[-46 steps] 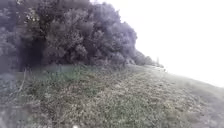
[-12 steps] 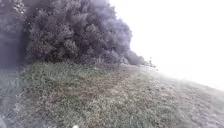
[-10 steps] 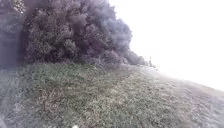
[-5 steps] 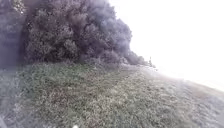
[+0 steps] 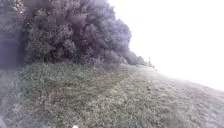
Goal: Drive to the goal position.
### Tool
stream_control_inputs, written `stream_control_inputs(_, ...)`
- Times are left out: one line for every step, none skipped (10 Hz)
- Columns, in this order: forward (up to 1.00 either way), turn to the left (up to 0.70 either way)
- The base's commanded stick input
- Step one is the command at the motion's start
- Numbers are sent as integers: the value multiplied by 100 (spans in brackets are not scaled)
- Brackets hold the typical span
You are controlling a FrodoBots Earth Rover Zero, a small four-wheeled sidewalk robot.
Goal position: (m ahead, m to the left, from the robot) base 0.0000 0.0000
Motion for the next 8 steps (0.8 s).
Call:
stream_control_inputs(0, -60)
stream_control_inputs(0, -60)
stream_control_inputs(0, -60)
stream_control_inputs(0, -60)
stream_control_inputs(0, -60)
stream_control_inputs(0, -60)
stream_control_inputs(0, -60)
stream_control_inputs(0, -60)
